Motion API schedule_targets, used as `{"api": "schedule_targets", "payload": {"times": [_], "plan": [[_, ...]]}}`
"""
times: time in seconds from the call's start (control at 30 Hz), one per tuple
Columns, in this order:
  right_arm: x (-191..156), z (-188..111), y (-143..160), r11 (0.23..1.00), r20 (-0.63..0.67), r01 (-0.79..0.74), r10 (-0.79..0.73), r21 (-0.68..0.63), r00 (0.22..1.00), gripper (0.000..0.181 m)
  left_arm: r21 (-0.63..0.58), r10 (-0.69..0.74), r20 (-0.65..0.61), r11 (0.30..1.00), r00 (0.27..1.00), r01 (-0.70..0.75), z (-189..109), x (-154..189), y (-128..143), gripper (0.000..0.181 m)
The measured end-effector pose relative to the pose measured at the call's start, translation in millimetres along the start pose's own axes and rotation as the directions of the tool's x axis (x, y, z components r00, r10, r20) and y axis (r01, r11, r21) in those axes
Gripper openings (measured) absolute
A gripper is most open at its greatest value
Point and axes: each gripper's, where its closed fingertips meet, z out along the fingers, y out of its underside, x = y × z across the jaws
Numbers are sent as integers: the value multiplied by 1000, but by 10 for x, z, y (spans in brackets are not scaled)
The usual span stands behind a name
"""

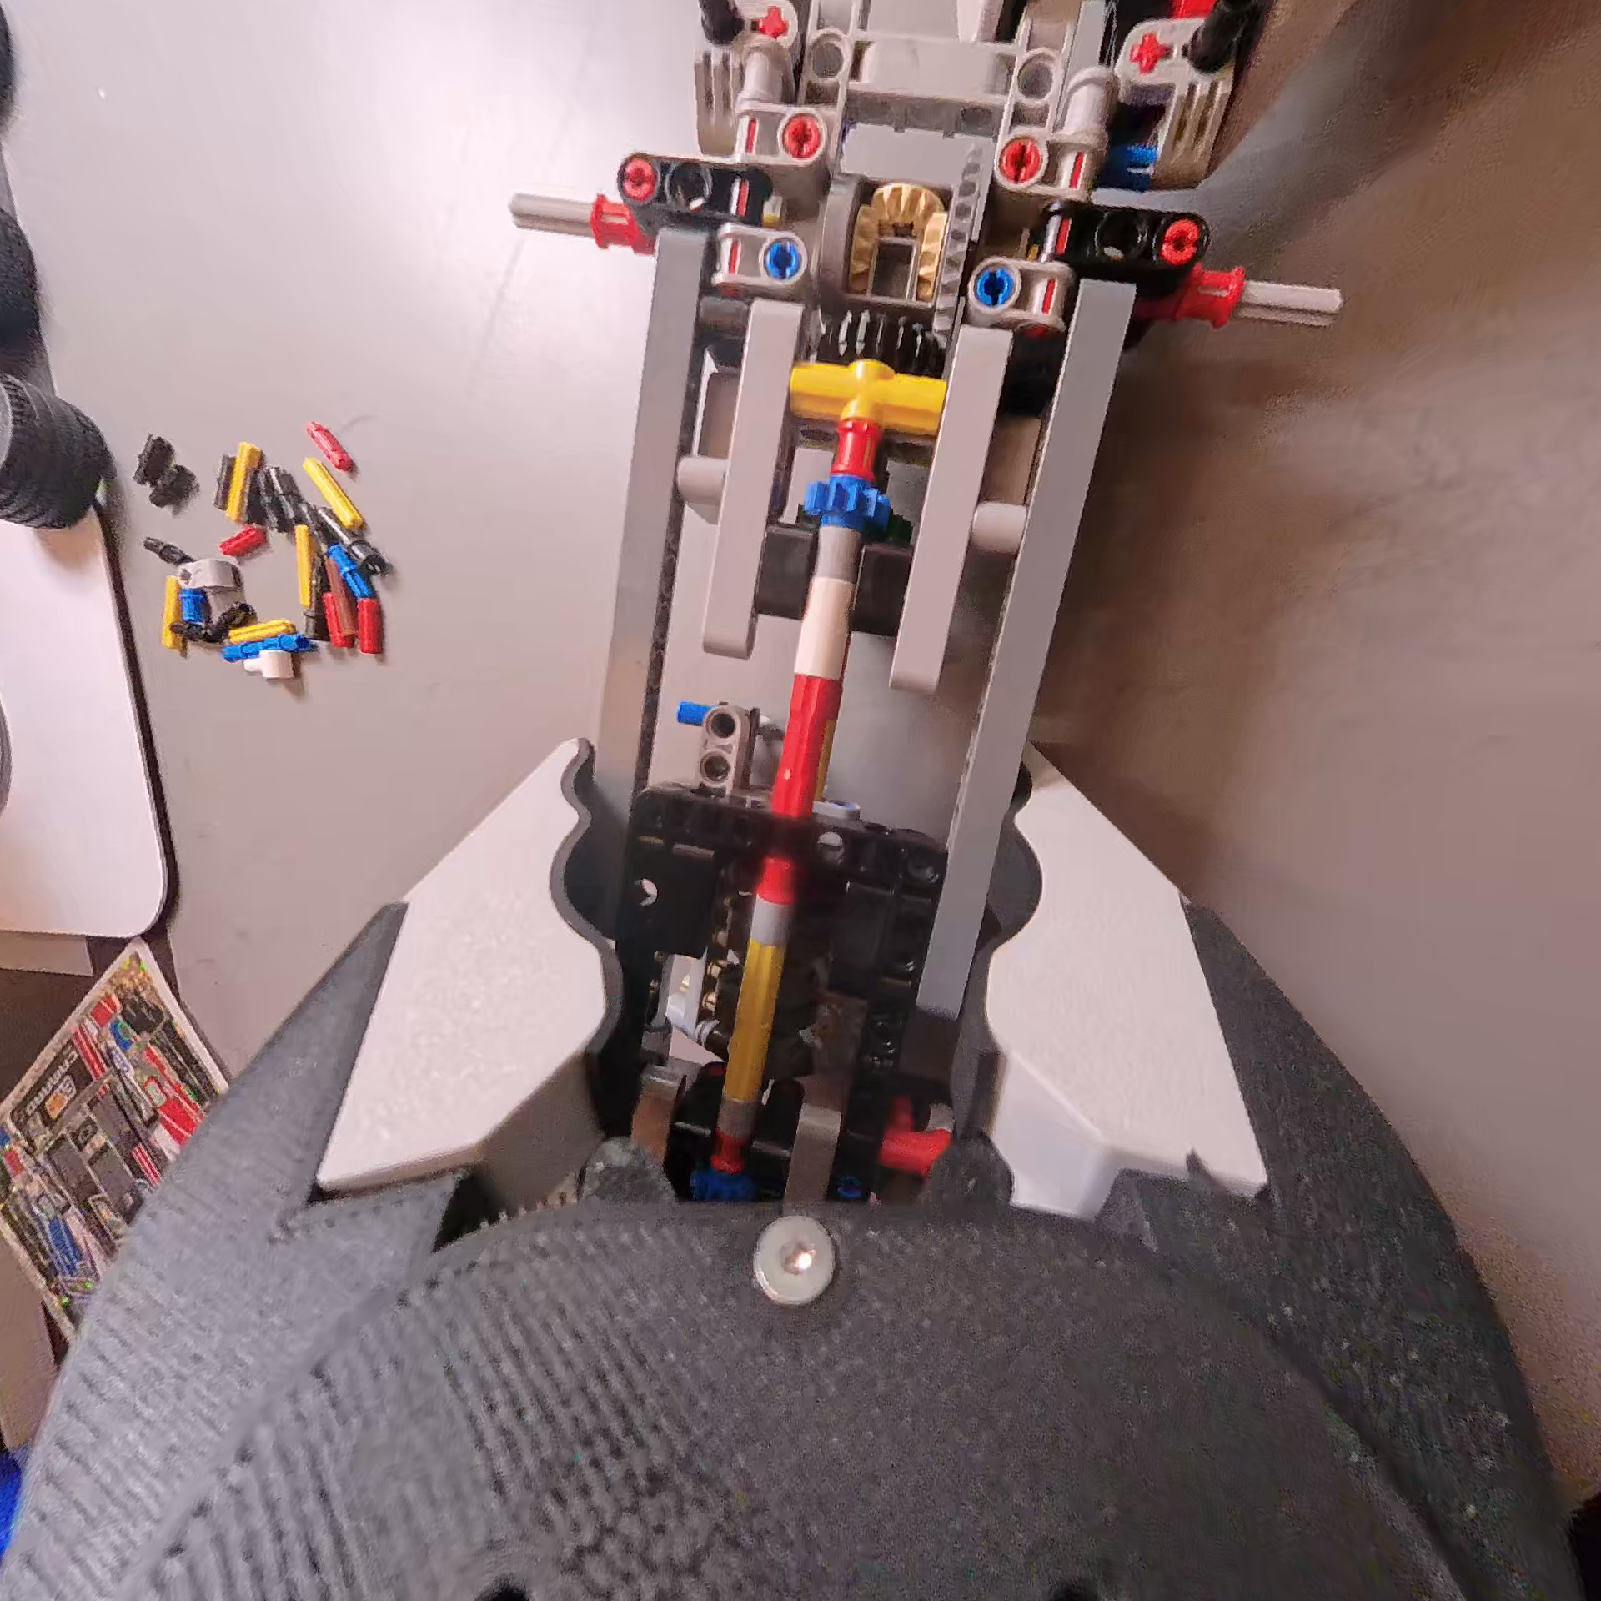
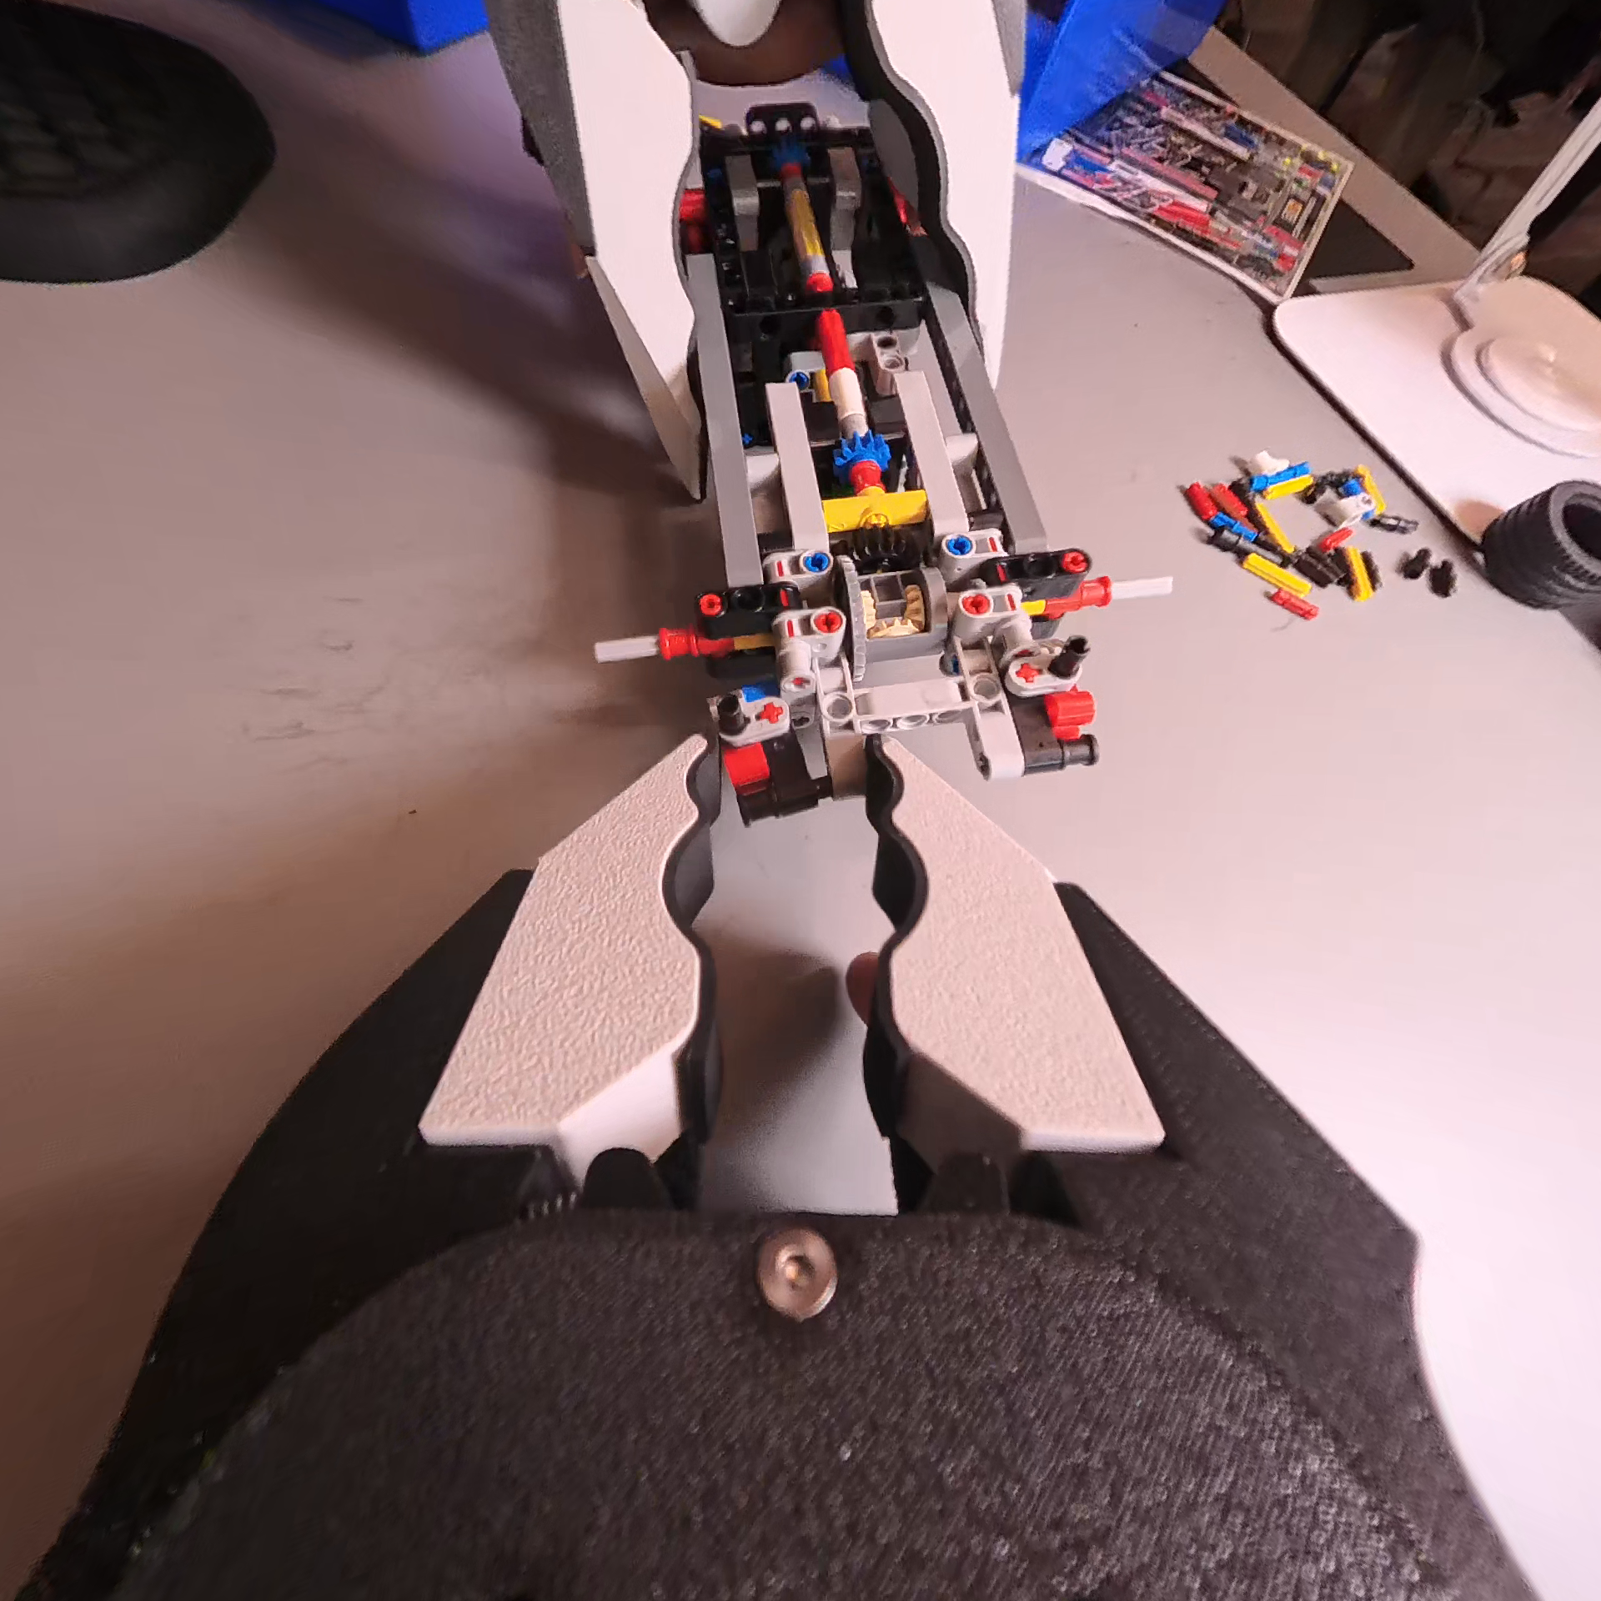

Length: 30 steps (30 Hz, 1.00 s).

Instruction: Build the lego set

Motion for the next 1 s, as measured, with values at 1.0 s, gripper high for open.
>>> {"api": "schedule_targets", "payload": {"times": [1.0], "plan": [[-109, 44, -49, 994, 4, 112, -112, 11, 994, 23, 38, -23, 30, 999, 999, 22, -111, 217, 39, 90]]}}
